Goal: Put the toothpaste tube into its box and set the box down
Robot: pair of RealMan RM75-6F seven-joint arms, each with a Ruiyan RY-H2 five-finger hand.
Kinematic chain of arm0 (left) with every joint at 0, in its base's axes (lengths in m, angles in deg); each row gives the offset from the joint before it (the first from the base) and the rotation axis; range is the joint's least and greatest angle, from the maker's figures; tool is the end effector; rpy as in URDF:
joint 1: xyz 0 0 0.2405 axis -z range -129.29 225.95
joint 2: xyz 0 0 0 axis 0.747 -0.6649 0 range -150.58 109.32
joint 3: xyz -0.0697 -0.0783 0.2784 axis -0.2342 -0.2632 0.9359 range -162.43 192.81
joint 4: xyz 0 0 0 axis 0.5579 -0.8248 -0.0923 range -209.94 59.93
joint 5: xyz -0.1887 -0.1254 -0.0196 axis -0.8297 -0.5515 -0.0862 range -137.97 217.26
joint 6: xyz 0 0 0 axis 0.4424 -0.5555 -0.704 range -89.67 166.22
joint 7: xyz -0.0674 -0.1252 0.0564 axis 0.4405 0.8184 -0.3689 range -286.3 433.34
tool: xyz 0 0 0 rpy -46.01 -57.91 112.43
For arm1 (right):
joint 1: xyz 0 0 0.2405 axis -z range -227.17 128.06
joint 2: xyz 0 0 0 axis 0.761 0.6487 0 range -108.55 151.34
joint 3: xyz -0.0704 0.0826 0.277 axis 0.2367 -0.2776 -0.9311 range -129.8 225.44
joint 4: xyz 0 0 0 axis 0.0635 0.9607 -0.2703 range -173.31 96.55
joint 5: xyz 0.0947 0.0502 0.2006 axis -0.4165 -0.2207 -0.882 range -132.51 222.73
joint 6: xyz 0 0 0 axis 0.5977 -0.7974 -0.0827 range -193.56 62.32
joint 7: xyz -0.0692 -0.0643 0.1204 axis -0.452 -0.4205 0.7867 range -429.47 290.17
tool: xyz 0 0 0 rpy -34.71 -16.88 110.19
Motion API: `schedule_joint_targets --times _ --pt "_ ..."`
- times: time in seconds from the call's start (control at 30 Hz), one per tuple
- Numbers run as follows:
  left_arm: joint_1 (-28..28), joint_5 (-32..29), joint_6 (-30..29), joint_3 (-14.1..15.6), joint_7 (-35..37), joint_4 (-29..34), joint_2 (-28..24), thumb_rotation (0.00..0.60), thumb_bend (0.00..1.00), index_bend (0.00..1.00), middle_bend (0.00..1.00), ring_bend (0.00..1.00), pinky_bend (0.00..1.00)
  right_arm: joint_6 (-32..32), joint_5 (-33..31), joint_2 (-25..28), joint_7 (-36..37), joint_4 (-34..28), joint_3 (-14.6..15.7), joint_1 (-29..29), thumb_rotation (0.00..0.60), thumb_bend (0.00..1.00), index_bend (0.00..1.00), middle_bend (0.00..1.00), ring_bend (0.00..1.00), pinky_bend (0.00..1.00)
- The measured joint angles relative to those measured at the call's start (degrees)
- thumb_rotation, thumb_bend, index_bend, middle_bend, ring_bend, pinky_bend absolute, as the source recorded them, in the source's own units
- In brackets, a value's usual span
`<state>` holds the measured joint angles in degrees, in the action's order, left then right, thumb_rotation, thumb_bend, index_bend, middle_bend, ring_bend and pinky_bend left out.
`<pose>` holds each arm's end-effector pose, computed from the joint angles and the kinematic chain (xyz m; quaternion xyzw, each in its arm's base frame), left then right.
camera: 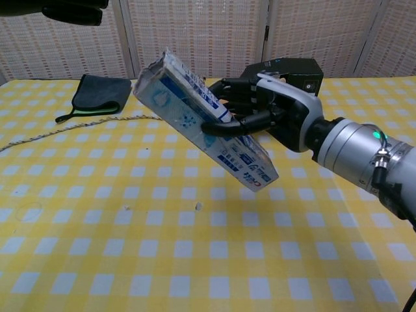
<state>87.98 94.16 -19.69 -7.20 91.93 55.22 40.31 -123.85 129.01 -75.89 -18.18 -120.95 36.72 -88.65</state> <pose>-0.0567 0.3144 0.1215 -0.5132 -0.6370 -0.5602 0.1304 -0.1265 -0.3416 -0.0749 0.4688 -0.6768 0.5670 0.0256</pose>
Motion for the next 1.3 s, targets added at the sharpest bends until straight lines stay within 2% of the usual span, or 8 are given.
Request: schedule_joint_targets --times 0.13,0.2,0.47,0.63,0.8,0.93,1.1,1.3 --pt "-0.46 2.56 -1.33 0.25 -0.97 -1.09 0.33 0.6 0.16 0.0 0.99 0.96 1.0 -0.5 0.08 0.6 -0.36 -0.08 0.23 0.32 0.6 0.23 0.51 0.35 0.35 0.41" --pt "-0.77 4.31 -2.56 0.61 -2.36 -1.99 0.59 0.6 0.16 0.0 0.9 0.87 0.96 -0.79 0.01 1.14 -0.76 -0.26 0.3 0.57 0.6 0.23 0.51 0.35 0.35 0.41" --pt "-2.16 10.04 -9.3 3.23 -12.23 -8.08 2.67 0.6 0.16 0.12 0.41 0.32 0.41 -2.69 -0.46 4.15 -4.85 -1.58 0.84 2.4 0.6 0.23 0.51 0.35 0.35 0.41" --pt "-3.22 13.58 -11.35 6.22 -19.4 -15.03 3.68 0.6 0.16 0.15 0.26 0.14 0.15 -2.66 -0.97 6.28 -11.97 -2.18 1.3 2.8 0.6 0.23 0.51 0.35 0.35 0.41" --pt "-4.45 18.28 -12.06 10.05 -23.69 -21.14 4.0 0.6 0.16 0.16 0.18 0.06 0.07 -2.4 -2.15 8.6 -23.31 -3.08 2.18 3.36 0.6 0.23 0.51 0.35 0.35 0.41" --pt "-5.44 21.73 -13.08 11.72 -25.26 -24.8 4.77 0.6 0.16 0.16 0.16 0.05 0.06 -2.37 -3.81 9.57 -32.02 -2.9 2.97 4.09 0.6 0.23 0.51 0.35 0.35 0.41" --pt "-5.81 21.96 -12.72 12.06 -25.5 -26.03 5.52 0.6 0.16 0.15 0.16 0.05 0.06 -1.22 -7.01 10.26 -39.89 -1.59 4.35 5.11 0.6 0.23 0.51 0.35 0.35 0.41" --pt "-5.69 21.51 -11.32 12.21 -26.07 -26.21 5.68 0.6 0.16 0.11 0.15 0.05 0.06 -0.28 -8.75 8.74 -43.49 0.66 4.87 5.65 0.6 0.23 0.5 0.31 0.34 0.41"
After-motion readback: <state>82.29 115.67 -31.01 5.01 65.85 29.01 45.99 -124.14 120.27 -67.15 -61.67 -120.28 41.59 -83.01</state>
